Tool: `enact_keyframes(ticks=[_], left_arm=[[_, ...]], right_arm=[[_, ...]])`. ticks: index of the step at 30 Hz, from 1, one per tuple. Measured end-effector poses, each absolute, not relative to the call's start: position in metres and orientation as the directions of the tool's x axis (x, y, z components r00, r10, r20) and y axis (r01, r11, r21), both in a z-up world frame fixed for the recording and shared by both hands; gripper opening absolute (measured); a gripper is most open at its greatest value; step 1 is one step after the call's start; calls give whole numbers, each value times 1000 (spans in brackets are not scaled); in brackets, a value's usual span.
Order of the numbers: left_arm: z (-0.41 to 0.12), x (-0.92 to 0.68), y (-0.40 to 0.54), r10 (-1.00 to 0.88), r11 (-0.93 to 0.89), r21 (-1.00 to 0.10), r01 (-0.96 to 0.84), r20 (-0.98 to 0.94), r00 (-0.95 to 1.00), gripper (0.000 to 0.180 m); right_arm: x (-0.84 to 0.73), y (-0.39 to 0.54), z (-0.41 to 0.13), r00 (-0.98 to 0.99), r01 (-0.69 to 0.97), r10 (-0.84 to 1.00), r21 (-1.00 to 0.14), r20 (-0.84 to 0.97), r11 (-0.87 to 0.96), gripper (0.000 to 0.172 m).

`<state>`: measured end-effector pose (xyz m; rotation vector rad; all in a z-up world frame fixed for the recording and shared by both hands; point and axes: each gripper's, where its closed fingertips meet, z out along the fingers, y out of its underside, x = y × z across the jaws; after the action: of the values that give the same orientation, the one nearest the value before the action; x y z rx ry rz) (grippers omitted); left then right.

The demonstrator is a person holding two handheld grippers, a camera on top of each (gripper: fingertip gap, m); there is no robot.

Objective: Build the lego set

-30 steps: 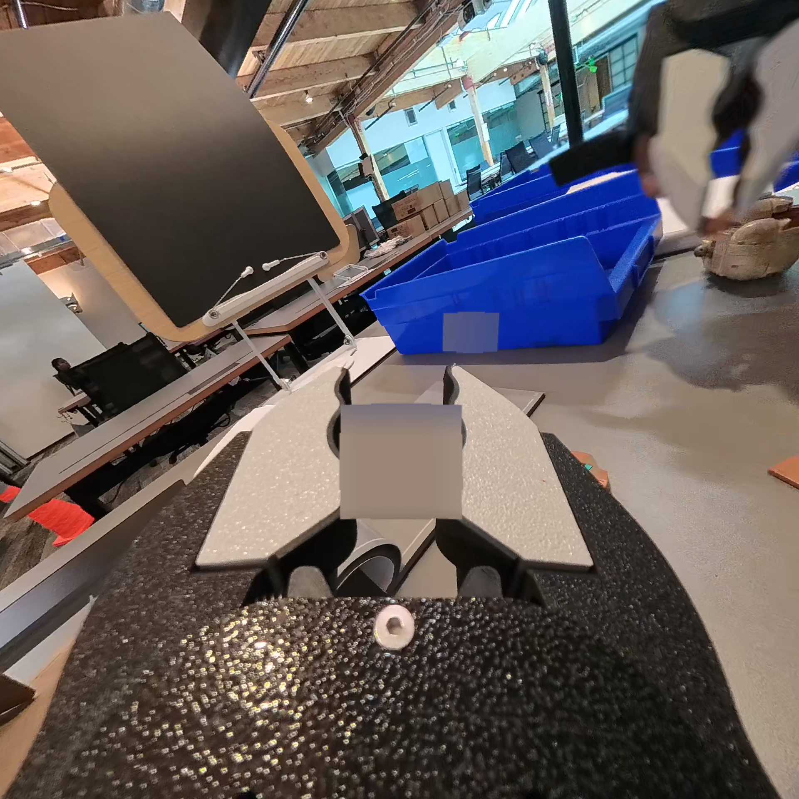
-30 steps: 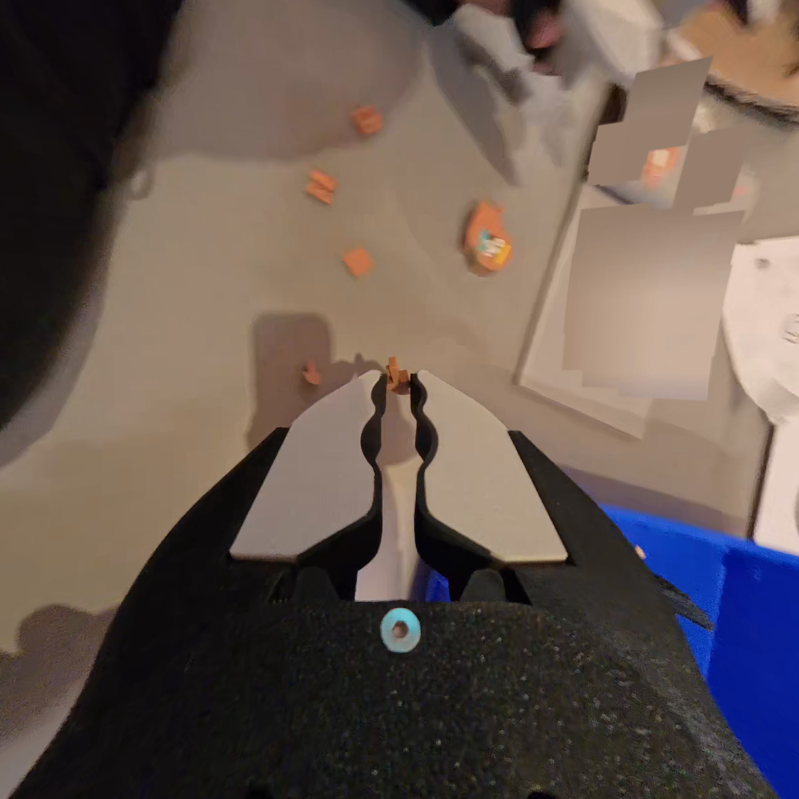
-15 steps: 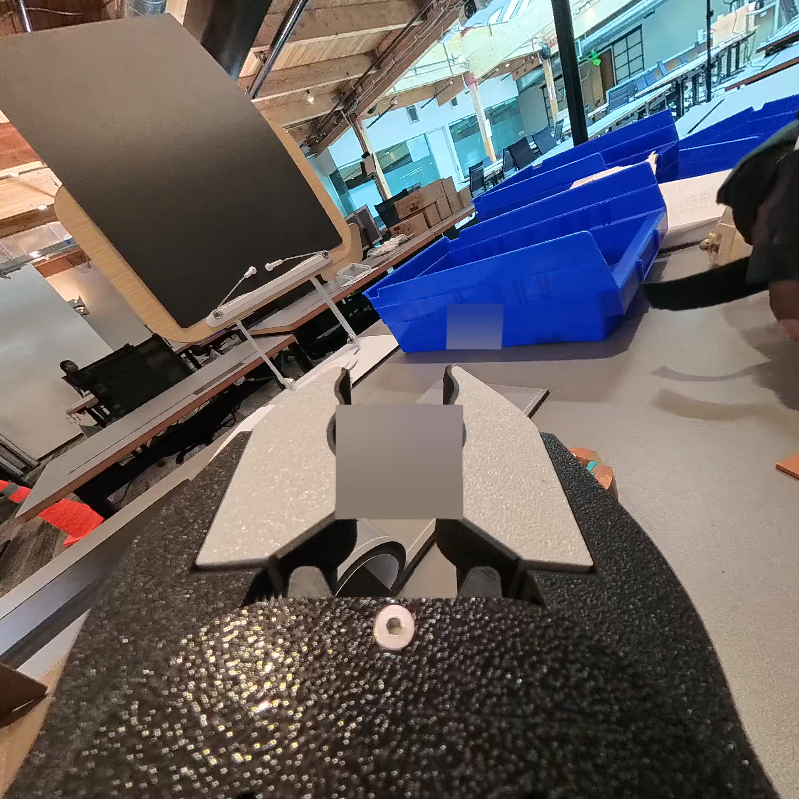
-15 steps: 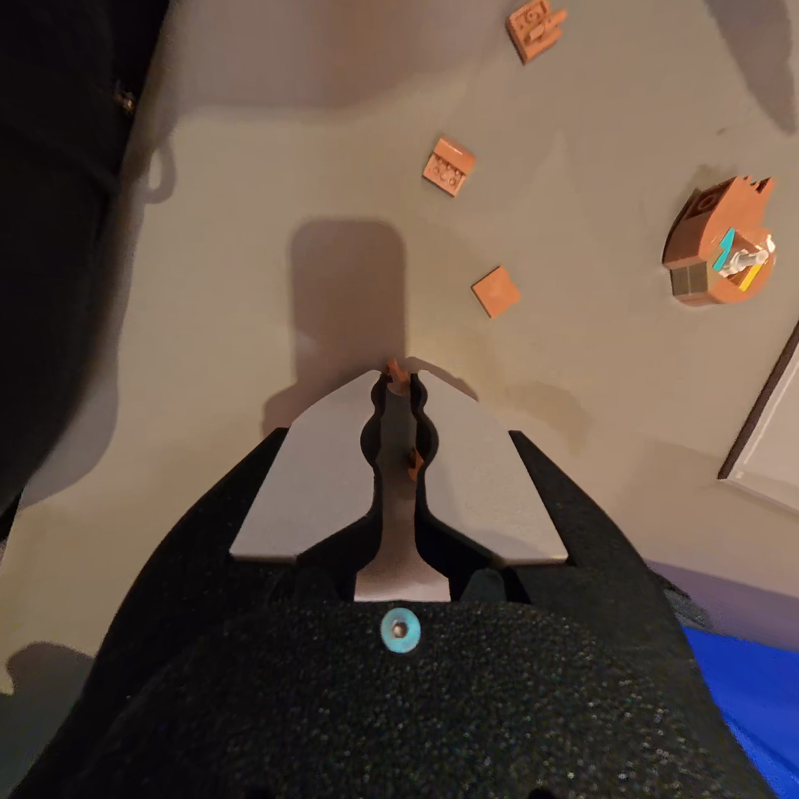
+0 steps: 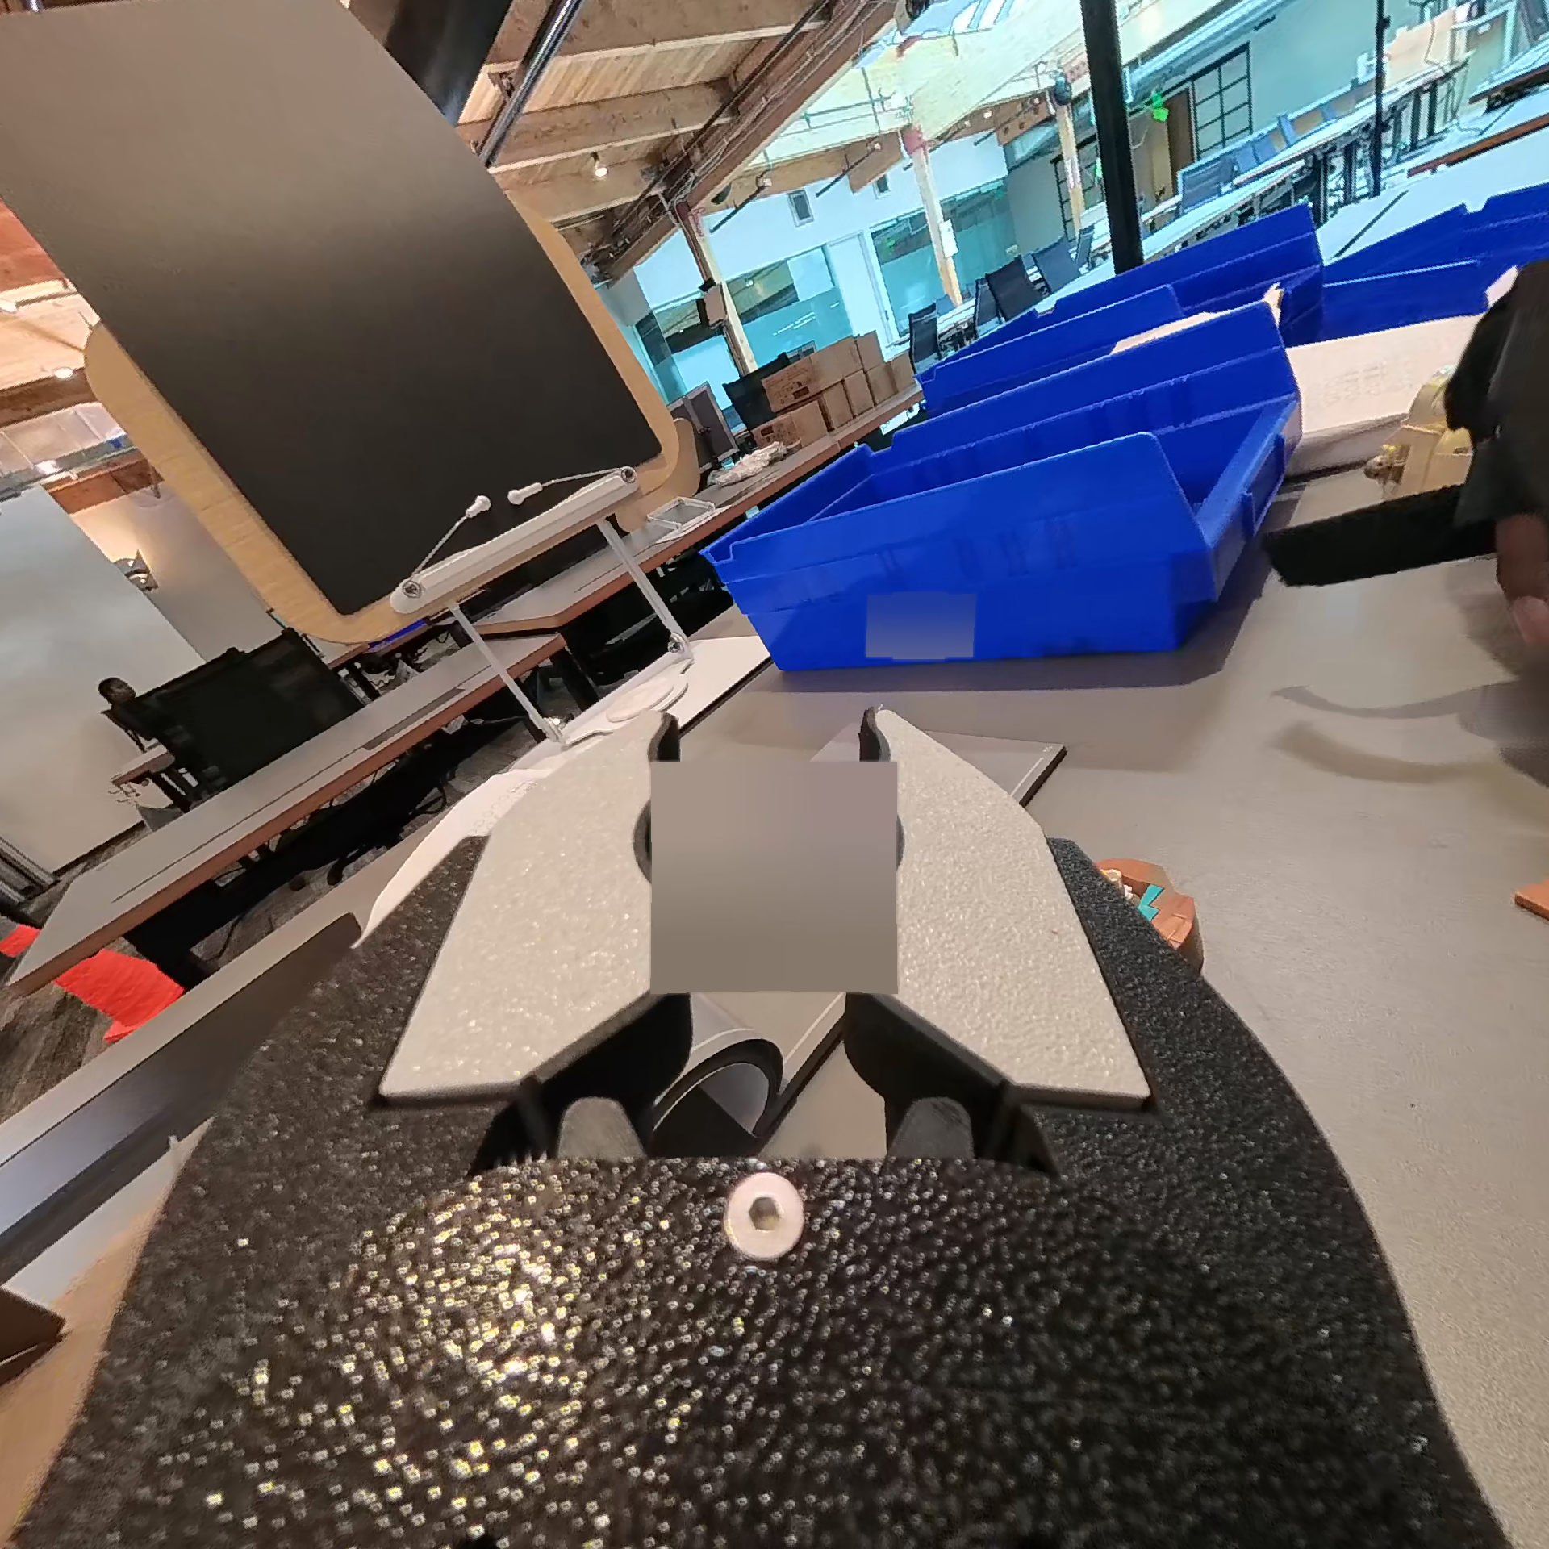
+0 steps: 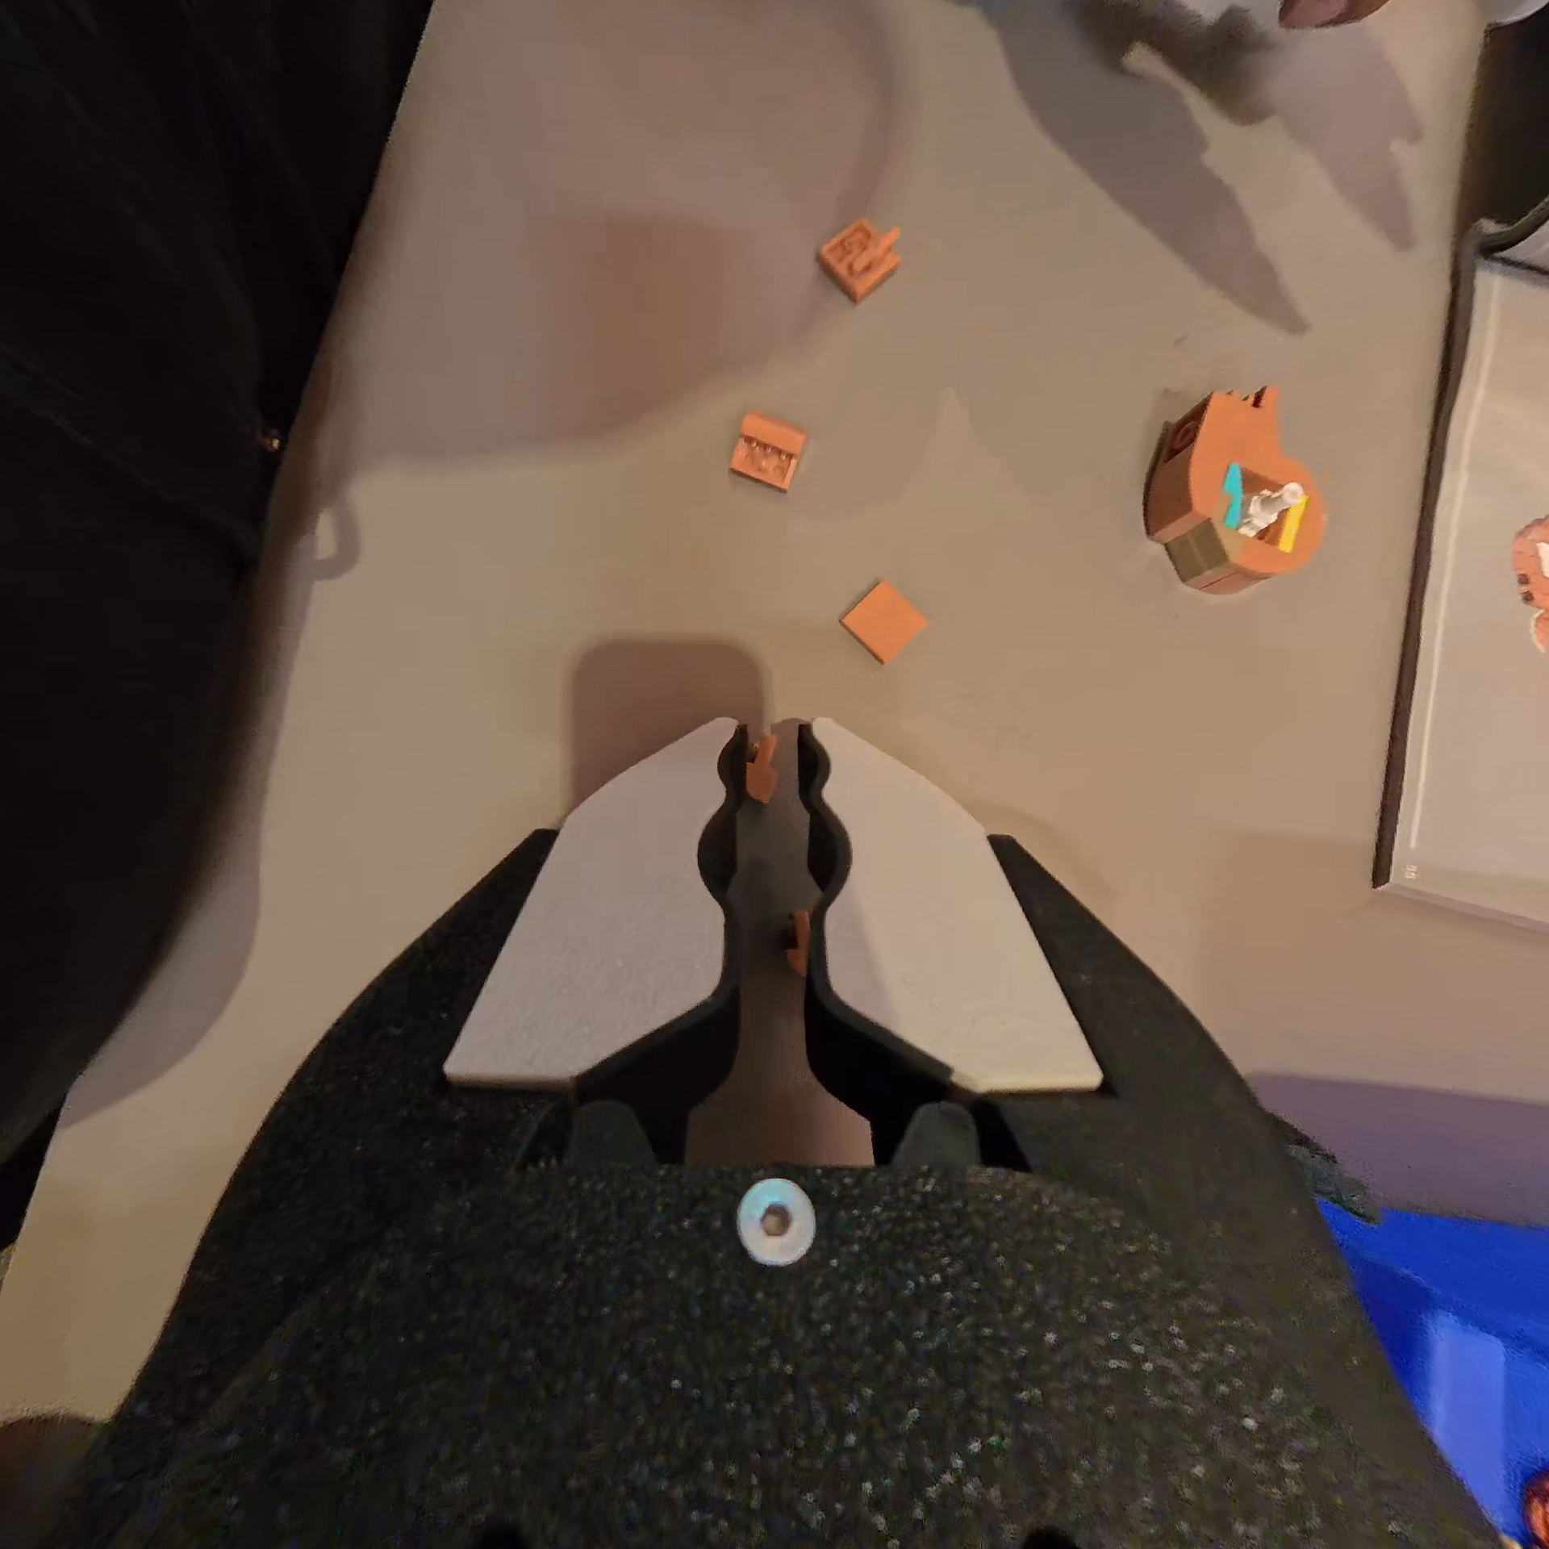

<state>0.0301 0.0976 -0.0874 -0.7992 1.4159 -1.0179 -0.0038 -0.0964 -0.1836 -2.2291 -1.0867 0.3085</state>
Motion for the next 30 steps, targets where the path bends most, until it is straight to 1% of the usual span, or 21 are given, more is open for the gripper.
enact_keyframes(ticks=[7, 18, 30], left_arm=[[-88, 30, 98, -912, 388, -918, 85, -396, -108, 40], [-88, 30, 99, -912, 389, -917, 85, -396, -106, 40], [-86, 30, 103, -915, 384, -919, 85, -391, -96, 40]], right_arm=[[-4, -98, -183, 648, 596, 760, -655, 51, -465, 13], [-3, -98, -185, 657, 576, 753, -671, 39, -467, 23], [4, -102, -176, 674, 526, 738, -718, 26, -455, 26]])
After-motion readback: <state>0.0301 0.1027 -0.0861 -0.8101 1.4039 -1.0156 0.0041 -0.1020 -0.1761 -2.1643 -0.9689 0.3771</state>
